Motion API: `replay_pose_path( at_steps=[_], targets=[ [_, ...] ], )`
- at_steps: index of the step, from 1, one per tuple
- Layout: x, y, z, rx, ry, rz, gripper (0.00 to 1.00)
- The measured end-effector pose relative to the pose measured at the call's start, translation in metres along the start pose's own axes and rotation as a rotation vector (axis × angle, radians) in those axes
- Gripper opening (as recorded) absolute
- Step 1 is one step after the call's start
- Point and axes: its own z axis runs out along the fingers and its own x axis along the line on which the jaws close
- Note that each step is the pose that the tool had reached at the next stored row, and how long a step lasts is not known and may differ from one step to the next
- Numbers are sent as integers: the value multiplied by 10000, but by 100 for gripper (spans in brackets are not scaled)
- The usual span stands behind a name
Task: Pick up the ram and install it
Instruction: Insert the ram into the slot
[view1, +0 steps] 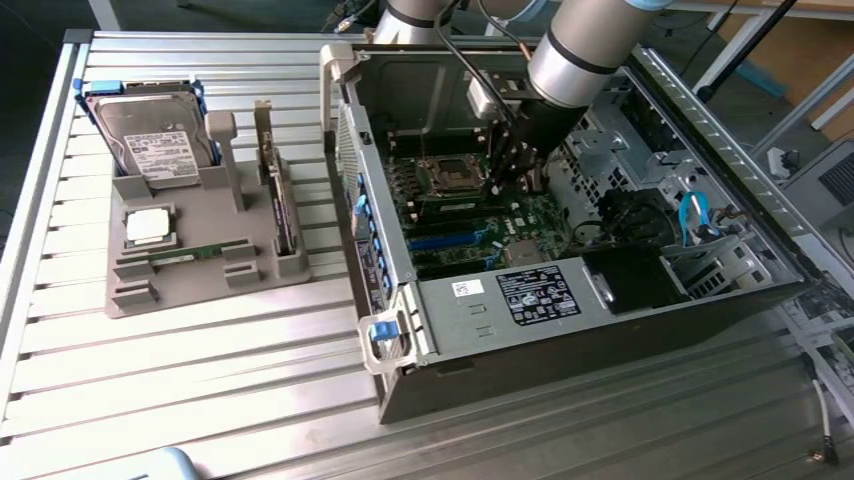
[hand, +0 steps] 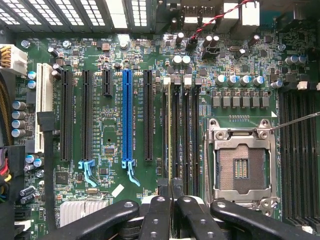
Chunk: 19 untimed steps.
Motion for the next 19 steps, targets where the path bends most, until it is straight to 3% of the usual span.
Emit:
replay_pose_path(
  at_steps=[19],
  targets=[
    [2, -6, 53, 12, -2, -1, 12]
  ],
)
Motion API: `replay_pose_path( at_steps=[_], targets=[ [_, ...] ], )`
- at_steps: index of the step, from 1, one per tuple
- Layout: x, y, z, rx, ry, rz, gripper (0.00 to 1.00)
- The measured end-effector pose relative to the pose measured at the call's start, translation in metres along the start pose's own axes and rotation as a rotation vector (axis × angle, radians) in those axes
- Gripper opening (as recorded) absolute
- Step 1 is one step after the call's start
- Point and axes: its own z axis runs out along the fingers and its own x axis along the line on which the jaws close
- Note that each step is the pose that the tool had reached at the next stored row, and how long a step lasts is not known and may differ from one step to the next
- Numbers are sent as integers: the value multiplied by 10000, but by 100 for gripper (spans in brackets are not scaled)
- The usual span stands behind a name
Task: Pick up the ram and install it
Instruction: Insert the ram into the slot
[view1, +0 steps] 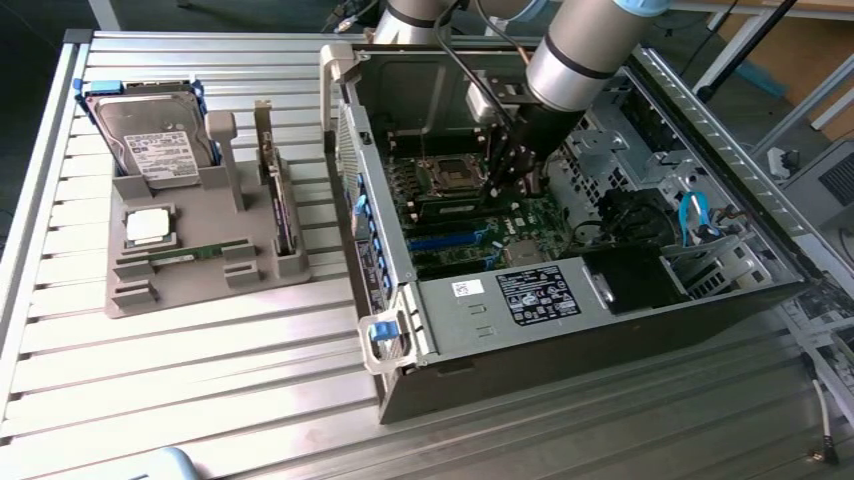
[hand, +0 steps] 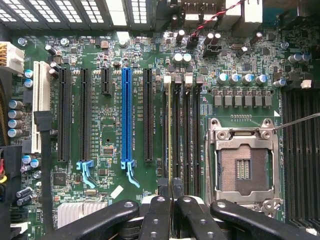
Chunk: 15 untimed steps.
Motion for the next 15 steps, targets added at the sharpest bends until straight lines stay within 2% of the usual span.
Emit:
replay_pose_path(
  at_steps=[12, 13, 14, 15],
  targets=[
    [0, -2, 11, 6, -1, -1, 13],
    [0, -1, 10, 5, -1, -1, 19],
    [0, -1, 11, 5, -1, -1, 19],
    [0, -1, 11, 5, -1, 0, 25]
  ],
)
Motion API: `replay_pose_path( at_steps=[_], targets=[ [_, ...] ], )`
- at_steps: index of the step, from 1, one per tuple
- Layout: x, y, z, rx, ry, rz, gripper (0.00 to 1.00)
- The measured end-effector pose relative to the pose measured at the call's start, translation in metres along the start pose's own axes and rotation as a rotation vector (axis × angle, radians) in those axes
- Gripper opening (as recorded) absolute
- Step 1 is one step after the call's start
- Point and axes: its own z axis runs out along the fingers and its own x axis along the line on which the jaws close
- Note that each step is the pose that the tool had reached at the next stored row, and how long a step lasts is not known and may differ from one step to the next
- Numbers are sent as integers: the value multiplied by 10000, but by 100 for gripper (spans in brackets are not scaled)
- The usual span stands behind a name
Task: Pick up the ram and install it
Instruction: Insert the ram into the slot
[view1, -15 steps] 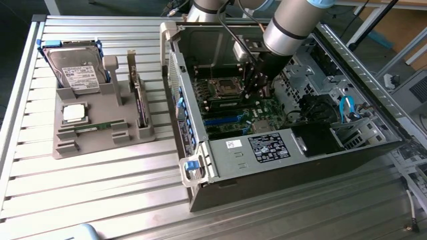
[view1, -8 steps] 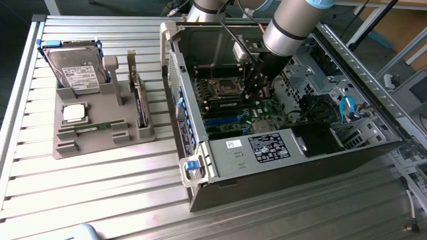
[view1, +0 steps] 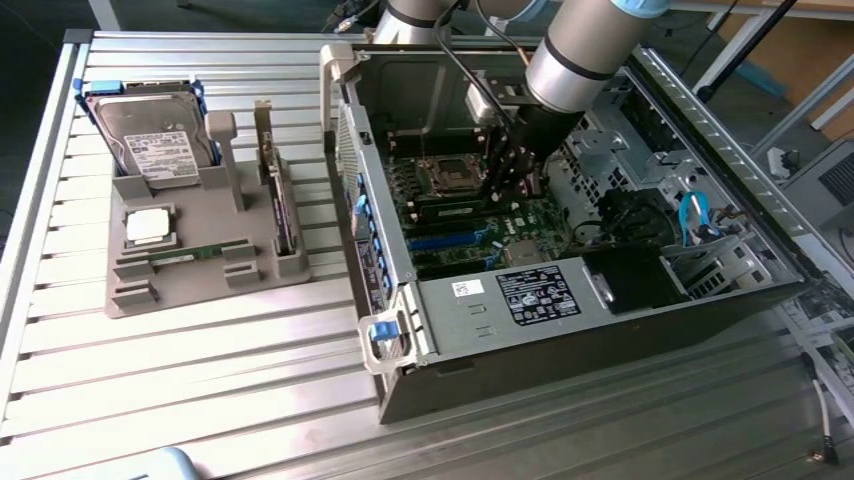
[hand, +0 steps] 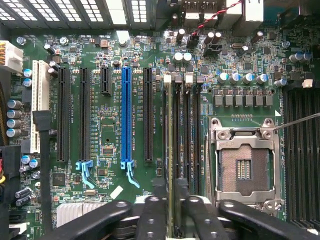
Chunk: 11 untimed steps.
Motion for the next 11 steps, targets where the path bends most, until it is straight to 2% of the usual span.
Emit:
replay_pose_path(
  at_steps=[8, 11],
  targets=[
    [0, 1, -13, 0, 1, 0, 25],
    [-4, 9, -86, 0, 1, -1, 25]
  ],
)
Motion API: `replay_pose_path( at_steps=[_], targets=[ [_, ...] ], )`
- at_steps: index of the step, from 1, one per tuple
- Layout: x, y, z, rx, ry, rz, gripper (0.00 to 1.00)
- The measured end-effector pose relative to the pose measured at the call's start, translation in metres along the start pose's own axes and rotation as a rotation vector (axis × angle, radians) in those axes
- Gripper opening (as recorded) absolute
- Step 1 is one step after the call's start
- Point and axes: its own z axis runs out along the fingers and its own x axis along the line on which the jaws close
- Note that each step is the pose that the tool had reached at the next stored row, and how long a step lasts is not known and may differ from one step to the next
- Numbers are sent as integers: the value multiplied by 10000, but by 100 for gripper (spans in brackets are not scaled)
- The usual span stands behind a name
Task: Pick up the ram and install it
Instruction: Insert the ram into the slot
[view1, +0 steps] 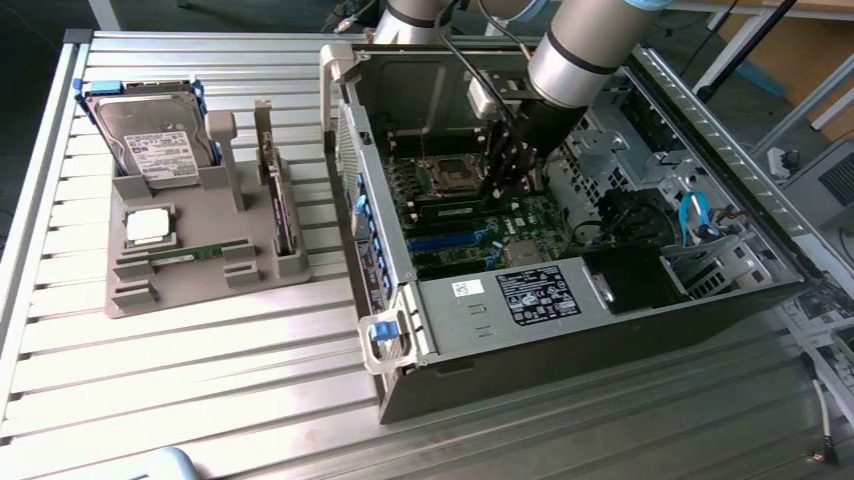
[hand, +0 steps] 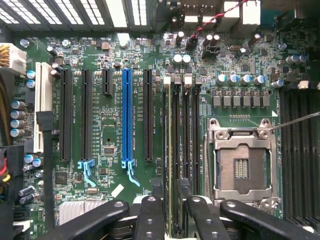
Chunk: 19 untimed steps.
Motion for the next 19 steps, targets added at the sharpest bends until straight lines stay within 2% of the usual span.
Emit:
replay_pose_path(
  at_steps=[11, 19],
  targets=[
    [-14, 34, -321, 0, 0, 0, 25],
    [-21, 53, -499, -1, 16, 1, 25]
  ],
)
